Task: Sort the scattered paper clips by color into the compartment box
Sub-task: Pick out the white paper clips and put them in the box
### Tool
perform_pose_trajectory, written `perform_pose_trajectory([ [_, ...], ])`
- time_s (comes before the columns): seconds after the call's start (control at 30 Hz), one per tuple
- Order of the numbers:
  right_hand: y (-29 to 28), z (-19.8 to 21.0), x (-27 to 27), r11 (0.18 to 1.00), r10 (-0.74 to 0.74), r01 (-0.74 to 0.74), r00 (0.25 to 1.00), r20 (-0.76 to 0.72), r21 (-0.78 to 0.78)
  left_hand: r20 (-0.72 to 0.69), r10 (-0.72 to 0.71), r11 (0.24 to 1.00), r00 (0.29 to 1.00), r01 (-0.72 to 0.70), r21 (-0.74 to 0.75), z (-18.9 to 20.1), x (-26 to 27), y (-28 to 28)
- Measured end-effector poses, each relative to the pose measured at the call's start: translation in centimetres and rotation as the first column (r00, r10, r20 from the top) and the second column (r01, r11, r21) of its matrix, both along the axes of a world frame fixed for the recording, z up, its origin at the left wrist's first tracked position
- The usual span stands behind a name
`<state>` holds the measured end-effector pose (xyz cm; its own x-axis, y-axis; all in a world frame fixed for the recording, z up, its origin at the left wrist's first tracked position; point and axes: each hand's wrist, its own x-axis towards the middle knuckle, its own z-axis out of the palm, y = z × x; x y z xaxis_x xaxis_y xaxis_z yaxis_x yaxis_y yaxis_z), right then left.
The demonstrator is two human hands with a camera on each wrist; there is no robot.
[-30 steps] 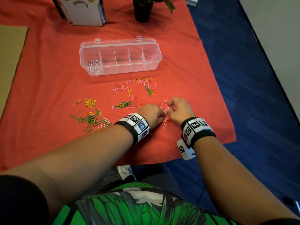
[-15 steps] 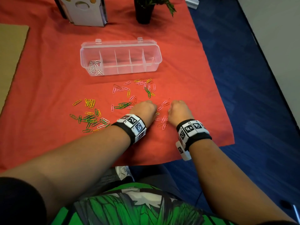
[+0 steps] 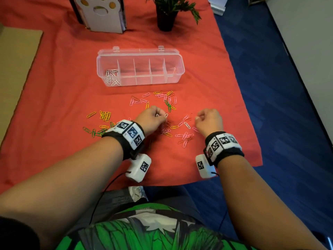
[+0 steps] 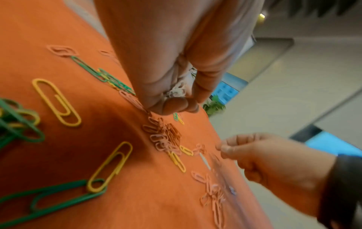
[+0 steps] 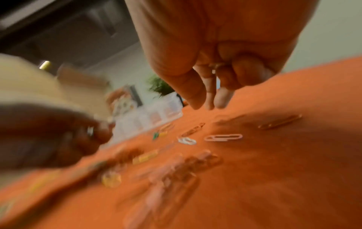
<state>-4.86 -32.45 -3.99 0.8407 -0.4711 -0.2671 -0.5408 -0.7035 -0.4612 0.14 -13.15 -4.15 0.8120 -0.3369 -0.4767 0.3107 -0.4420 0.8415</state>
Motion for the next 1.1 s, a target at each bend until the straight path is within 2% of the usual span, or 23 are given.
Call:
perform_pose_trajectory([
  [0.07, 1.2, 0.2, -0.3, 0.985, 0.122, -0.125, 0.992, -0.032, -0.121, -0.171, 0.117, 0.982, 0.978, -0.14, -0.127, 0.5, 0.0, 0.5],
  [0.17, 3.4, 0.0, -0.7, 0.916, 0.277, -0.316, 0.944, -0.181, -0.248, -0.34, 0.156, 0.95, 0.927, -0.235, -0.206, 1.8, 0.3, 1.5],
  [0.27, 4.6, 0.6, -0.5, 0.88, 0.297, -0.37, 0.918, -0.263, -0.297, -0.436, 0.176, 0.919, 0.882, -0.307, -0.248, 2.6, 0.9, 3.2],
  [0.33, 4.7, 1.5, 0.1, 0.878, 0.316, -0.404, 0.892, -0.324, -0.256, -0.474, 0.203, 0.892, 0.857, -0.361, -0.271, 3.4, 1.7, 4.3],
  [0.37, 4.7, 2.0, 0.6, 0.889, 0.318, -0.399, 0.891, -0.325, -0.224, -0.479, 0.214, 0.879, 0.851, -0.382, -0.285, 4.0, 2.3, 4.9],
  [0.43, 4.3, 2.5, 1.6, 0.967, 0.218, -0.243, 0.948, -0.233, -0.08, -0.469, 0.249, 0.853, 0.848, -0.421, -0.309, 5.4, 4.0, 6.3],
  [0.47, 4.1, 2.5, 2.1, 0.991, 0.124, -0.115, 0.977, -0.173, 0.062, -0.454, 0.276, 0.84, 0.847, -0.442, -0.315, 6.0, 5.0, 7.0],
  [0.5, 4.2, 2.4, 2.6, 0.971, 0.024, 0.004, 0.993, -0.115, 0.239, -0.439, 0.303, 0.831, 0.846, -0.46, -0.312, 6.7, 6.1, 7.7],
  [0.57, 4.8, 2.8, 3.6, 0.811, -0.129, 0.159, 0.987, -0.093, 0.563, -0.417, 0.343, 0.823, 0.842, -0.483, -0.299, 8.1, 8.4, 8.9],
  [0.63, 5.6, 3.6, 4.5, 0.617, -0.209, 0.202, 0.974, -0.089, 0.761, -0.416, 0.368, 0.817, 0.831, -0.503, -0.281, 9.5, 10.2, 9.6],
  [0.77, 7.0, 5.3, 6.1, 0.226, -0.321, 0.229, 0.935, -0.15, 0.947, -0.382, 0.427, 0.812, 0.819, -0.533, -0.237, 11.3, 12.4, 9.9],
  [0.8, 7.3, 5.7, 6.4, 0.174, -0.325, 0.235, 0.931, -0.169, 0.956, -0.378, 0.435, 0.811, 0.817, -0.538, -0.23, 11.3, 12.9, 9.8],
  [0.83, 7.7, 5.9, 6.7, 0.142, -0.321, 0.239, 0.929, -0.184, 0.961, -0.376, 0.44, 0.811, 0.815, -0.541, -0.223, 11.3, 13.1, 9.8],
  [0.9, 8.4, 6.2, 7.2, 0.13, -0.304, 0.232, 0.935, -0.184, 0.964, -0.376, 0.448, 0.806, 0.811, -0.549, -0.223, 11.0, 13.5, 9.7],
  [1.1, 9.5, 6.0, 8.5, 0.231, -0.237, 0.176, 0.964, -0.12, 0.957, -0.337, 0.467, 0.812, 0.817, -0.547, -0.202, 9.1, 14.8, 10.1],
])
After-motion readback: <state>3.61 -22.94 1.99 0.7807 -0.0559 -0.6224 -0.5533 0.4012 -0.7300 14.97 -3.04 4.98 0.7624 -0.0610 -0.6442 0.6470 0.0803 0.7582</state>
